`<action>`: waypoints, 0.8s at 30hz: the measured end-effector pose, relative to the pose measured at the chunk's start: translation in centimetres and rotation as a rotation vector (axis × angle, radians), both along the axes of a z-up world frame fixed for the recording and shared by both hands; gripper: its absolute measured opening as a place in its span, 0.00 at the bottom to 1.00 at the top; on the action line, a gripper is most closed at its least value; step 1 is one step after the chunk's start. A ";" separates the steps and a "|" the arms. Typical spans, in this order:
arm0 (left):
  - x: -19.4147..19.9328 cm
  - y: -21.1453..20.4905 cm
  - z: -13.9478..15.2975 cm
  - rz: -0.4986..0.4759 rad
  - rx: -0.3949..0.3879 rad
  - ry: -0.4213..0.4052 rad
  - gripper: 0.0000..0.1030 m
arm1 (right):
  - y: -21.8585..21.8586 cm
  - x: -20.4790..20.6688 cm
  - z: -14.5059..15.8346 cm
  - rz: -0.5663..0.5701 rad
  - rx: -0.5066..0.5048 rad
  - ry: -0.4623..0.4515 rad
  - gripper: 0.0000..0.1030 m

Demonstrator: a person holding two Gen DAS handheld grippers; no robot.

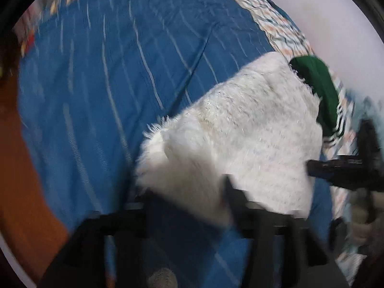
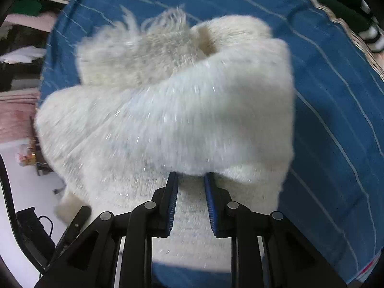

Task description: Fold large clothes

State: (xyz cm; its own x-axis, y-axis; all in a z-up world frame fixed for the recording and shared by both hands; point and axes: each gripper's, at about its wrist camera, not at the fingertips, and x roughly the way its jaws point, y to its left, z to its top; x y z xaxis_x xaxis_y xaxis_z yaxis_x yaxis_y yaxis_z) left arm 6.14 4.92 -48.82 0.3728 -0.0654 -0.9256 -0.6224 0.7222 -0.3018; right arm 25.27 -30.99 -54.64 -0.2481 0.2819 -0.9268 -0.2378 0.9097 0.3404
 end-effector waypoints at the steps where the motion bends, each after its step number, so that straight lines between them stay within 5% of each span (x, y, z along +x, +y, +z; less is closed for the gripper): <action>1: -0.2 -0.2 0.8 -0.014 0.034 -0.001 0.78 | -0.8 -0.6 1.1 -0.009 0.019 -0.006 0.24; 3: -0.3 -0.5 2.0 -0.037 0.092 -0.007 0.79 | -2.2 -1.9 2.4 -0.027 0.059 -0.007 0.24; 5: 0.6 -1.0 2.7 -0.064 0.147 0.006 0.90 | -3.7 -3.7 2.4 -0.047 0.080 0.016 0.24; 11: 7.2 -2.0 2.2 -0.139 0.264 0.019 0.96 | -6.0 -6.2 -4.9 -0.116 0.035 0.106 0.21; 15: 11.5 -1.8 1.3 -0.161 0.325 0.032 0.96 | -6.5 -4.2 -1.1 -0.092 0.020 0.088 0.24; 20: 15.9 0.4 -4.3 -0.182 0.297 0.167 0.98 | -8.3 -1.8 3.7 -0.141 0.111 -0.049 0.24; 24: 15.8 1.4 -5.6 -0.167 0.238 0.172 1.00 | -6.4 1.6 1.8 -0.133 0.097 -0.063 0.24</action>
